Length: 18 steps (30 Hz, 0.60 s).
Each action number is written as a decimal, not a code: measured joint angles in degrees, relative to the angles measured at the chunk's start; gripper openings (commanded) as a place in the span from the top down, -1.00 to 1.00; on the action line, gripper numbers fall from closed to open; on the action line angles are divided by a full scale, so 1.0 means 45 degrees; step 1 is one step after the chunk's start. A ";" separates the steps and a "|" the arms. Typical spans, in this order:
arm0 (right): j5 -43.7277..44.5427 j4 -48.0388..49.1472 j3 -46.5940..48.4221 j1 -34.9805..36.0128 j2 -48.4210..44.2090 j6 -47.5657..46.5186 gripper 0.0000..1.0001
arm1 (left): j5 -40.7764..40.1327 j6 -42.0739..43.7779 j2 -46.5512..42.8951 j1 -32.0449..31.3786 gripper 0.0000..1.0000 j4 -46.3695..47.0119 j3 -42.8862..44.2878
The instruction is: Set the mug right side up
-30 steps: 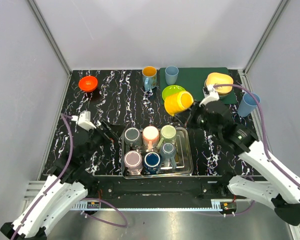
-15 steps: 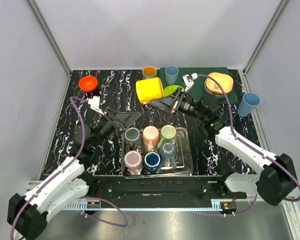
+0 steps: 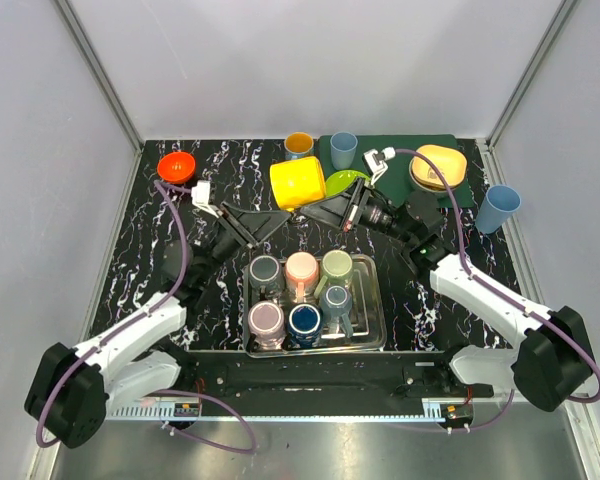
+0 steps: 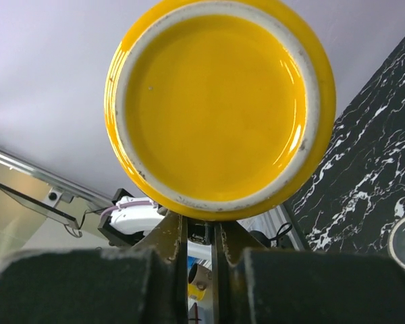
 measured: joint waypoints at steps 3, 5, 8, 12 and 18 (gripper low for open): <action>0.0029 -0.0136 -0.0010 -0.0024 -0.0005 -0.0287 1.00 | 0.0078 -0.0228 0.0491 0.0000 -0.10 0.0359 0.0160; 0.0034 -0.0180 -0.0005 -0.0068 -0.0005 -0.0486 1.00 | 0.0131 -0.0379 0.0826 -0.0015 -0.05 0.0602 0.0238; 0.0053 -0.0228 -0.0010 -0.0083 -0.0005 -0.0670 1.00 | 0.0262 -0.0597 0.1234 -0.0078 0.01 0.0908 0.0359; 0.0068 -0.0219 -0.0010 -0.0102 -0.0005 -0.0792 1.00 | 0.0418 -0.0840 0.1695 -0.0204 0.06 0.1224 0.0602; 0.0107 -0.0141 -0.0015 -0.0185 -0.0005 -0.0850 1.00 | 0.0646 -0.1243 0.2278 -0.0330 0.36 0.1933 0.0850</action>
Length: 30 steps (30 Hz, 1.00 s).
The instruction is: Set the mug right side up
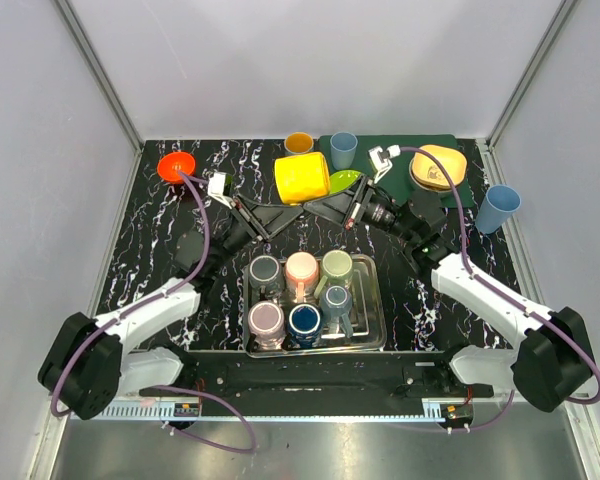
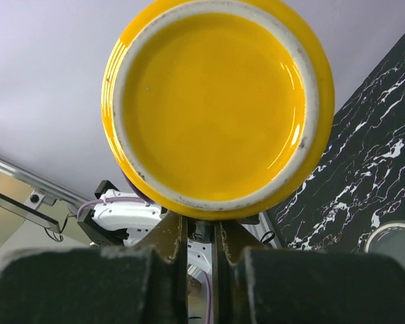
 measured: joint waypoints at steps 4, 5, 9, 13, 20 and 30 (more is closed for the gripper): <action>-0.0029 0.0141 0.0000 -0.0029 0.0000 -0.0005 1.00 | 0.0112 -0.0389 0.0238 -0.0015 1.00 0.0471 0.0019; -0.0019 0.0282 -0.0019 -0.0039 -0.0005 -0.0272 1.00 | 0.0117 -0.0510 0.0267 -0.0015 1.00 0.0549 0.0044; -0.0049 0.0316 -0.0029 -0.0063 -0.0024 -0.0505 1.00 | 0.0170 -0.0695 0.0355 -0.0015 1.00 0.0597 0.0083; 0.0044 -0.0563 0.0073 -0.0063 -0.0243 -0.0869 0.22 | 0.0170 -0.0374 0.0214 -0.0015 1.00 0.0151 0.0083; 0.0165 -0.4571 0.1156 0.0097 -0.0811 -0.2613 -0.58 | -0.0704 0.2555 -0.1938 -0.0053 1.00 -0.4240 0.0476; 0.3643 -1.1254 0.3541 0.0107 -0.0641 -0.5314 -0.66 | -0.4376 0.7441 -0.2793 0.0155 1.00 -1.1963 0.4444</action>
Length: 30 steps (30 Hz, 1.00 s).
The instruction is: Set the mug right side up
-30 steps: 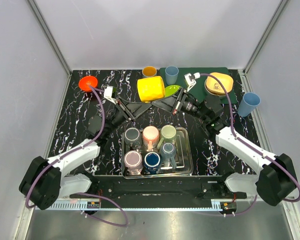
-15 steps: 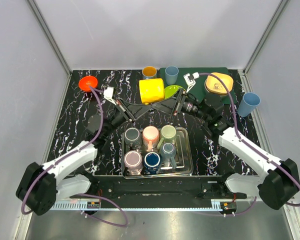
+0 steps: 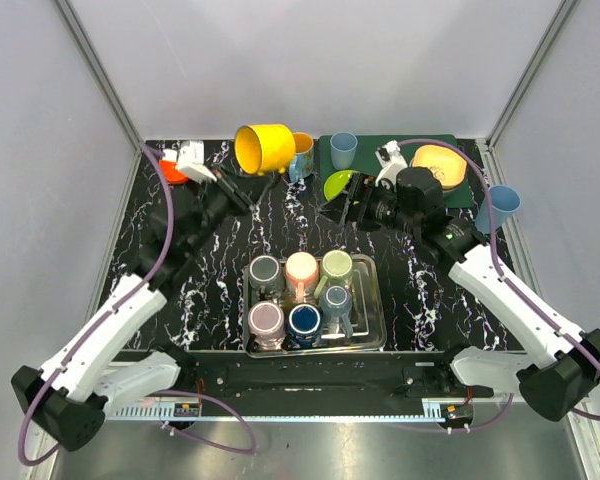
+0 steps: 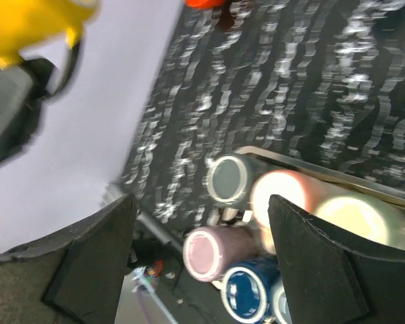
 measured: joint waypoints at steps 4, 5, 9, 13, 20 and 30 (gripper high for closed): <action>0.2249 -0.2259 0.0384 0.0000 -0.0389 -0.0894 -0.67 | -0.1787 0.1481 0.2195 0.1049 1.00 -0.3507 0.3099; 0.2705 -0.2710 0.0384 0.0000 -0.0544 -0.1083 -0.67 | -0.2016 0.1700 0.2885 0.1423 1.00 -0.3929 0.3546; 0.4090 -0.4070 0.0408 0.0000 -0.1243 -0.1792 -0.67 | -0.2778 0.2356 0.5459 0.2506 1.00 -0.5649 0.4216; 0.4881 -0.4648 0.0408 -0.0005 -0.1753 -0.2312 -0.67 | -0.2914 0.2749 0.7922 0.2628 1.00 -0.7125 0.4342; 0.5289 -0.4770 0.0209 -0.0005 -0.1880 -0.2642 -0.67 | -0.2900 0.3225 1.0686 0.2370 1.00 -0.8131 0.5527; 0.5285 -0.4779 -0.0461 -0.0005 -0.1564 -0.2642 -0.68 | -0.3026 0.3866 1.3527 0.2365 1.00 -0.7820 0.8510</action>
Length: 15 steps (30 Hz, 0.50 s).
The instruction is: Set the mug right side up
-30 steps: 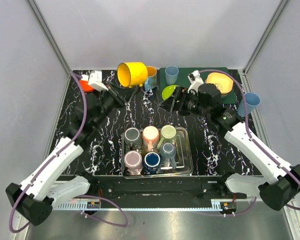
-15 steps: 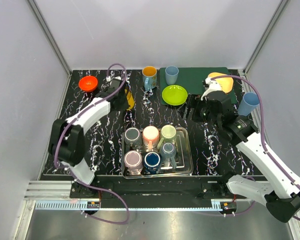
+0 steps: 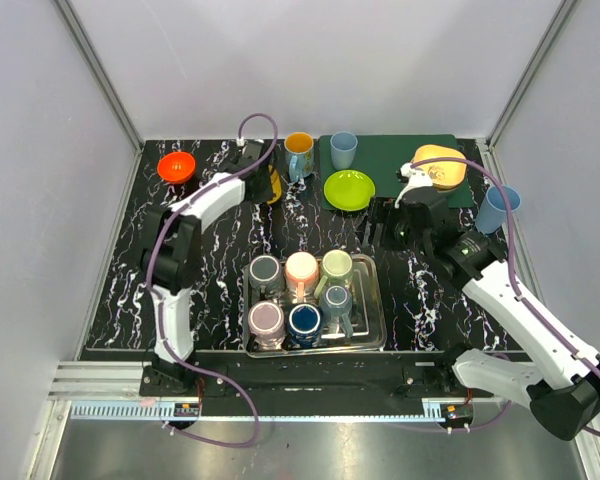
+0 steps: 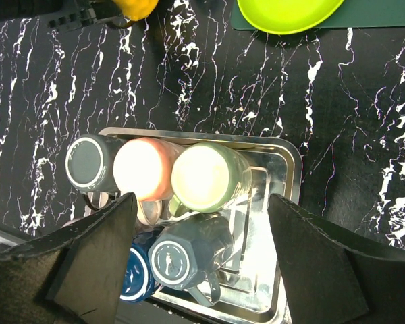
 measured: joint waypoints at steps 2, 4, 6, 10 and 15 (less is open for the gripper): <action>0.0015 0.0019 0.0000 0.0000 0.0053 0.0000 -0.68 | -0.0078 0.0185 0.0724 0.0000 1.00 0.0049 0.0617; 0.0024 0.0019 -0.0015 0.0000 0.0073 -0.0005 -0.68 | -0.0185 0.0393 0.1205 0.0000 1.00 0.0058 0.0942; 0.0029 0.0019 -0.0019 0.0000 0.0087 0.0000 -0.68 | -0.0369 0.0520 0.1350 -0.0034 0.90 0.0044 0.1190; 0.0039 0.0044 -0.0039 0.0000 0.0170 -0.0005 -0.69 | -0.0612 0.0763 0.1433 -0.0029 0.21 0.0034 0.1263; 0.0034 0.0053 -0.0141 0.0000 0.0374 -0.0005 -0.69 | -0.1039 0.0923 0.1205 -0.0019 -0.29 0.0121 0.1127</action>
